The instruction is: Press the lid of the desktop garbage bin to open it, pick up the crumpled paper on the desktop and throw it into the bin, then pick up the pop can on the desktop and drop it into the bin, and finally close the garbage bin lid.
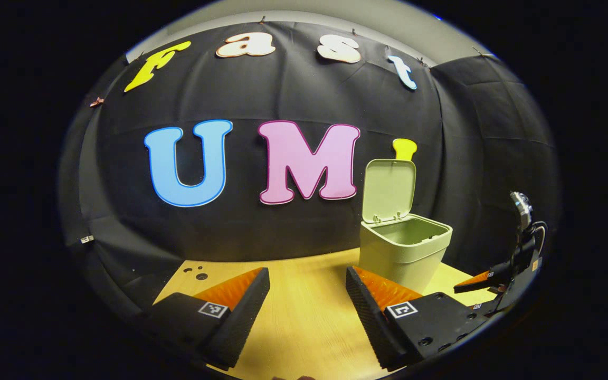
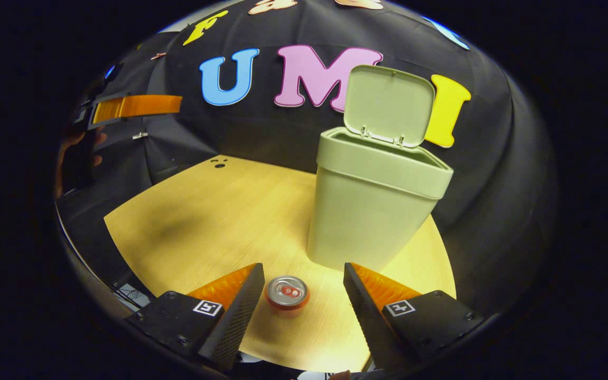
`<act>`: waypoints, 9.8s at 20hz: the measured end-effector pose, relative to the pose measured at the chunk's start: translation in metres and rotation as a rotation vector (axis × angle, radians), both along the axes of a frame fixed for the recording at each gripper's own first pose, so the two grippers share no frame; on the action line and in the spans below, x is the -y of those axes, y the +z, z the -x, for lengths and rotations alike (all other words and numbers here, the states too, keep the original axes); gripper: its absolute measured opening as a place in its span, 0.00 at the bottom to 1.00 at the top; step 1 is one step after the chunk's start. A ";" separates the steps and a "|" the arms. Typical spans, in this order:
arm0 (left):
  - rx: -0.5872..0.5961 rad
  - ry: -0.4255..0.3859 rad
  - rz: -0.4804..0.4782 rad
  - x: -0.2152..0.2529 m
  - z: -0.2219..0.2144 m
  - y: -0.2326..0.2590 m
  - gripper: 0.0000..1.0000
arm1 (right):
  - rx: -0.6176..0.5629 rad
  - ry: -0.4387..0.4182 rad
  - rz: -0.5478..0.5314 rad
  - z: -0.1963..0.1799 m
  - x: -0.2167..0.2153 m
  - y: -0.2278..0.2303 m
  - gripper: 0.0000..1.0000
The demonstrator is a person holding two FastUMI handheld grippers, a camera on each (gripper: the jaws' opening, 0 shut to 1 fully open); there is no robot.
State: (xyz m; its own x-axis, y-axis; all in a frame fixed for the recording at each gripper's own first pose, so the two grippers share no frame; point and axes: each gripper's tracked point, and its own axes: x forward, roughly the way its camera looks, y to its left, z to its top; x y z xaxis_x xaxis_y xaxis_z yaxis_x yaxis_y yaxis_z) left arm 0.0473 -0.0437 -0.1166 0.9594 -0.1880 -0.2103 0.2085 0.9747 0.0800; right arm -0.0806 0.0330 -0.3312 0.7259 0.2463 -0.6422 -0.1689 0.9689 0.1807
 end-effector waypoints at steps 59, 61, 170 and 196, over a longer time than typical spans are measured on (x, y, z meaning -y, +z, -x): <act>-0.064 0.029 0.016 -0.008 -0.032 -0.027 0.94 | 0.120 -0.272 0.134 -0.166 0.168 0.099 0.83; -0.066 0.034 0.018 -0.010 -0.033 -0.028 0.94 | 0.075 -0.271 0.137 -0.163 0.167 0.085 0.83; -0.076 0.098 0.018 -0.046 0.043 -0.019 0.94 | 0.267 -0.369 -0.059 -0.174 0.107 0.070 0.89; -0.051 0.060 0.056 -0.055 0.058 -0.013 0.94 | 0.385 -0.283 -0.113 -0.092 0.030 0.153 0.88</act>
